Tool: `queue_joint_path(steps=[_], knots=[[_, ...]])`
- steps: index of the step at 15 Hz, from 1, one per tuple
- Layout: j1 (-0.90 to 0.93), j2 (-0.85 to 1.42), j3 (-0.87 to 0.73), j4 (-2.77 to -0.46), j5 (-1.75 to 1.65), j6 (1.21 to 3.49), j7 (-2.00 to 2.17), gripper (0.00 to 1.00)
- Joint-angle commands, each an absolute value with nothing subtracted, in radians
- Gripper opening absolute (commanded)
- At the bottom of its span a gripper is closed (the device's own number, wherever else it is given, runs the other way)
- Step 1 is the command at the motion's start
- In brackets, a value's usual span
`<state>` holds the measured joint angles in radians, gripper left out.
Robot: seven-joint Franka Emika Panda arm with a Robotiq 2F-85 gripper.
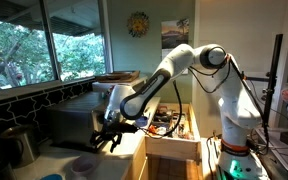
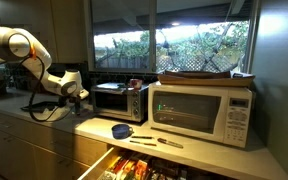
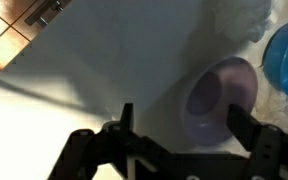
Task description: Move the purple bowl to the right
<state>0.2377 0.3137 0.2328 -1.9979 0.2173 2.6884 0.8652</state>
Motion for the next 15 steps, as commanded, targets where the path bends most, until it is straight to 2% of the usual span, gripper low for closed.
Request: queue_joint_path(steps=[1,2,6,7,9,10,13,15], knots=[[0.248,0.363,0.222,-1.966,0.271,2.709,0.826,0.64],[0.248,0.373,0.221,-1.96,0.279,2.71,0.82,0.53],[0.255,0.403,0.209,-1.939,0.28,2.74,0.811,0.46],[0.256,0.409,0.207,-1.935,0.279,2.749,0.81,0.51],[0.26,0.424,0.204,-1.921,0.275,2.752,0.81,0.52],[0.261,0.434,0.203,-1.912,0.275,2.749,0.808,0.58],[0.274,0.457,0.195,-1.887,0.264,2.745,0.805,0.55],[0.286,0.473,0.186,-1.868,0.255,2.742,0.807,0.48]])
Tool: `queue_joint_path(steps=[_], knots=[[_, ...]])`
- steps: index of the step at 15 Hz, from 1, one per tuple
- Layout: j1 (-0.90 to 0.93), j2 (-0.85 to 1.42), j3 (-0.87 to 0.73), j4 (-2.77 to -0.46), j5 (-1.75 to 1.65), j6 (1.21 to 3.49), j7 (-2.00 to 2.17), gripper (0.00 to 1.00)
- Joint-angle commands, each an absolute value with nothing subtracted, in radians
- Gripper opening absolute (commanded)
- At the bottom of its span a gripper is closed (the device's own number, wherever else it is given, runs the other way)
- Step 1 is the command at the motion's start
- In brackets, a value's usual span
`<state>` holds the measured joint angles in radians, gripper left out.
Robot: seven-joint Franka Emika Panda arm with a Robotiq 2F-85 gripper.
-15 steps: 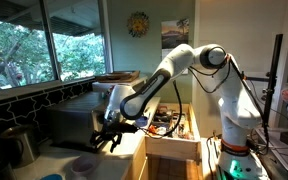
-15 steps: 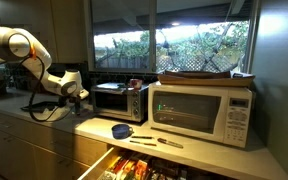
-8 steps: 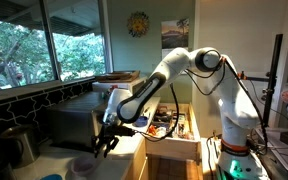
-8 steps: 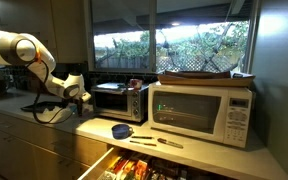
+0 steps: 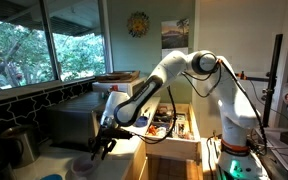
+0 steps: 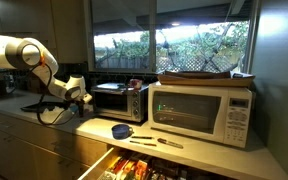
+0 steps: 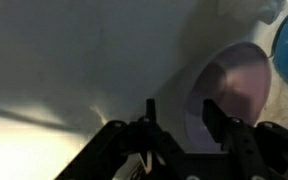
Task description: Move the purple bowl to the right
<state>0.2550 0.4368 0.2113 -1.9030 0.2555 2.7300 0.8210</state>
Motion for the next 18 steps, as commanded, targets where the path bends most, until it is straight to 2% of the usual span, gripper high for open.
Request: queue_joint_path(steps=[1,2,4,5,6,7,8,14,18], knots=[[0.293,0.481,0.179,-1.858,0.249,2.739,0.81,0.48],[0.299,0.487,0.174,-1.85,0.247,2.738,0.81,0.41],[0.31,0.499,0.164,-1.834,0.242,2.733,0.814,0.32],[0.318,0.502,0.156,-1.829,0.236,2.73,0.82,0.16],[0.322,0.506,0.152,-1.824,0.235,2.729,0.821,0.12],[0.33,0.506,0.145,-1.82,0.231,2.721,0.829,0.03],[0.337,0.507,0.138,-1.817,0.227,2.719,0.833,0.0],[0.374,0.47,0.11,-1.836,0.196,2.666,0.856,0.01],[0.36,0.361,0.128,-1.911,0.187,2.56,0.831,0.01]])
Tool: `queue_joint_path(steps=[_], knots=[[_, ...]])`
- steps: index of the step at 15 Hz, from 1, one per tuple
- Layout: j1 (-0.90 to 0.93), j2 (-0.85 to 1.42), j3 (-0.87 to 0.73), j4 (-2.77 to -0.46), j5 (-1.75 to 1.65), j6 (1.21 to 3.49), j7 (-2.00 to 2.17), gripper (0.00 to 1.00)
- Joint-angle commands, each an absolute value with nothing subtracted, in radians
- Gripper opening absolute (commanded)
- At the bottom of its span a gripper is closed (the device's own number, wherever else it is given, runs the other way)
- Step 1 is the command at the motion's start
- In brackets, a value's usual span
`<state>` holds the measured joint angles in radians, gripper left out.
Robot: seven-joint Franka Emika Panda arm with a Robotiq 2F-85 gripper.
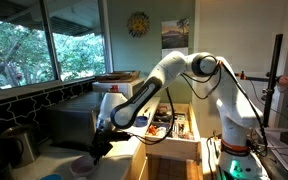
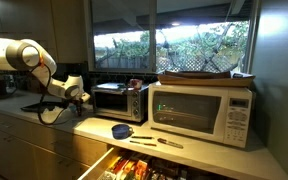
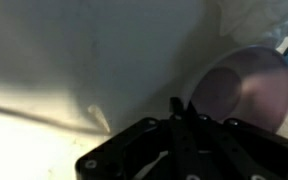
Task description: Move the purple bowl to the right
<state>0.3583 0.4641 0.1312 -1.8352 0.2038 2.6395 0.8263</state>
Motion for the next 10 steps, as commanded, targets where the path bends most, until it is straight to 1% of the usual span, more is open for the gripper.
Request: queue_joint_path(steps=[1,4,6,10], knots=[[0.358,0.308,0.127,-1.955,0.18,2.535,0.831,0.01],[0.357,0.151,0.106,-2.089,0.123,2.462,0.902,0.01],[0.347,0.044,0.09,-2.187,0.049,2.394,1.03,0.01],[0.258,-0.164,0.112,-2.398,-0.02,2.418,1.232,0.01]])
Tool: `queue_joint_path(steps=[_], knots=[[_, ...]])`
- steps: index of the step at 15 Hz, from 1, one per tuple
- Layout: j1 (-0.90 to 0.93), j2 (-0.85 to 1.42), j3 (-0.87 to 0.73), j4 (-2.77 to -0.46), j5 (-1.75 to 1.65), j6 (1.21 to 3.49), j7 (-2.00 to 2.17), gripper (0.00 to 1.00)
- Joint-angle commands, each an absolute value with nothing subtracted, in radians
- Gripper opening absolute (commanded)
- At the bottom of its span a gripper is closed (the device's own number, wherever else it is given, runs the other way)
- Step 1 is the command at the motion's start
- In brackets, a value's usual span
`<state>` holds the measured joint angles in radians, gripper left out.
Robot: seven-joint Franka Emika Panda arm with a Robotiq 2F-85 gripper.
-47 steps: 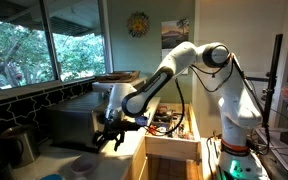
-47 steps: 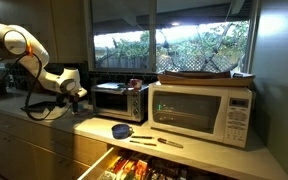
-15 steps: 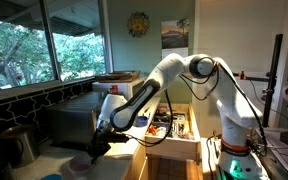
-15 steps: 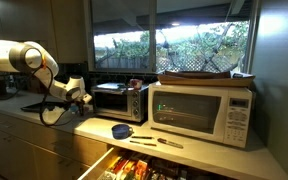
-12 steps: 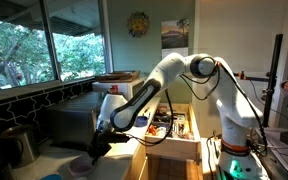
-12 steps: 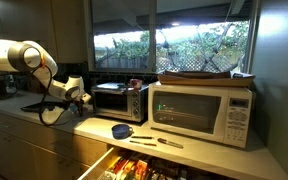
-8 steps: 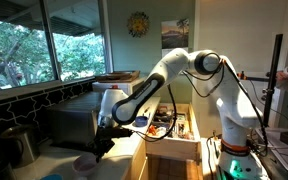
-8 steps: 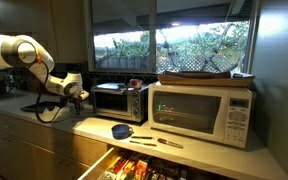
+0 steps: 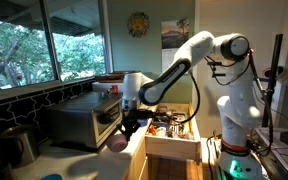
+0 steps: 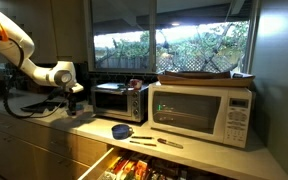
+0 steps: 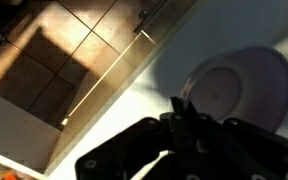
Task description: Move the purple bowl to the right
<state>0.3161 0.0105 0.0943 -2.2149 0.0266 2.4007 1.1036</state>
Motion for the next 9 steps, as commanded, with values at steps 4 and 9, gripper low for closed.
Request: queue_joint_path(steps=[4,9], knots=[[0.194,-0.18,0.146,-2.402,0.015,2.4,1.242,0.04],[0.096,-0.292,0.158,-2.493,-0.055,2.489,1.454,0.01]])
